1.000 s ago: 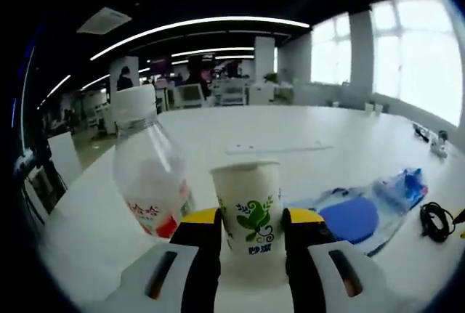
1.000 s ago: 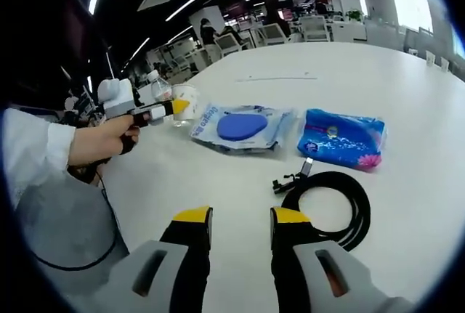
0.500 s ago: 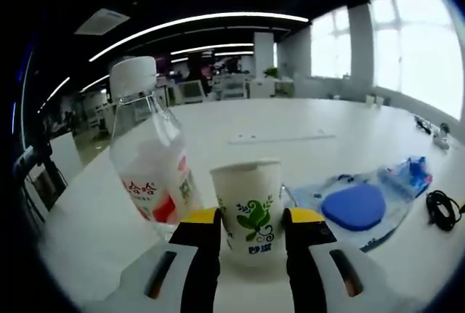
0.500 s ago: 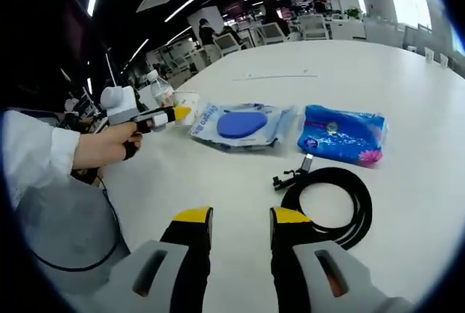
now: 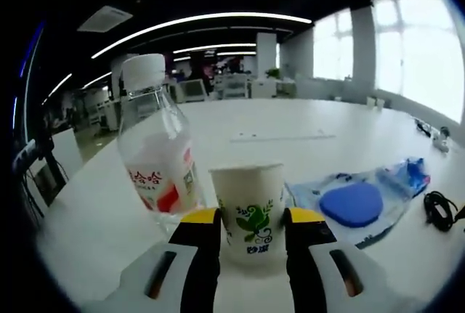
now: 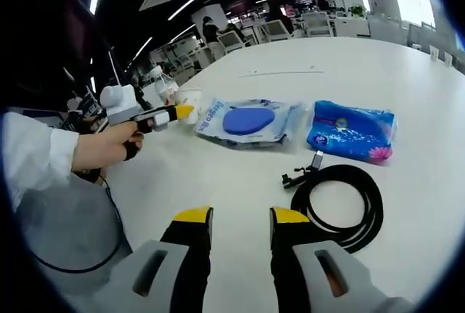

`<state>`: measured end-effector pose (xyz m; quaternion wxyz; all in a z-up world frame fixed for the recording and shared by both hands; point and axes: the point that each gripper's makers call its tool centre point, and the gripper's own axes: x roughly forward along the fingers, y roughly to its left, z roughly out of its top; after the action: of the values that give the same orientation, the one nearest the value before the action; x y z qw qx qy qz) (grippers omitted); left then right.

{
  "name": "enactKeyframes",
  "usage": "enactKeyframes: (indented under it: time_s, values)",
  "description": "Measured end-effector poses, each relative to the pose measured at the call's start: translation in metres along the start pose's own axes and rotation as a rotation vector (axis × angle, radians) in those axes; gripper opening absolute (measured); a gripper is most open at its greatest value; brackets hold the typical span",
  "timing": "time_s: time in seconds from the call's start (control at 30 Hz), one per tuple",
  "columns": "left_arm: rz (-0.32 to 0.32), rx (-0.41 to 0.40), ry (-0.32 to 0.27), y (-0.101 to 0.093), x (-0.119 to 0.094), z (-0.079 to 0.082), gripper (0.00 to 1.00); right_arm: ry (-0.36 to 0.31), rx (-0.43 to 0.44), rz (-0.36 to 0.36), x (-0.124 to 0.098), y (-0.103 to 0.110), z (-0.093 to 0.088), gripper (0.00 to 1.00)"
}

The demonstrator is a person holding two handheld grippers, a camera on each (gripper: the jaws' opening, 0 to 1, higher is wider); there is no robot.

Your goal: Arrange the tabletop items into an orderly group along one side of the table until the central work area is clear of visible clutter.

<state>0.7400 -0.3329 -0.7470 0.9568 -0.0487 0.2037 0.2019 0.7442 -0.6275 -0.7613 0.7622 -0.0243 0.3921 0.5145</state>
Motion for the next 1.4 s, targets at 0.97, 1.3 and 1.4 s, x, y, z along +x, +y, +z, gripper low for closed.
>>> enactKeyframes:
  time_s: [0.97,1.3,1.4]
  values:
    - [0.015,-0.01,0.041,0.004,0.004,-0.011,0.29,0.007,0.022,-0.004,-0.002,-0.006,-0.008,0.28]
    - [0.015,-0.013,0.046,0.004,0.004,-0.014,0.31,0.015,0.017,0.007,0.002,-0.002,-0.009,0.28]
    - [0.009,-0.028,0.047,0.003,0.004,-0.014,0.33,0.018,0.011,0.009,0.003,-0.003,-0.009,0.28]
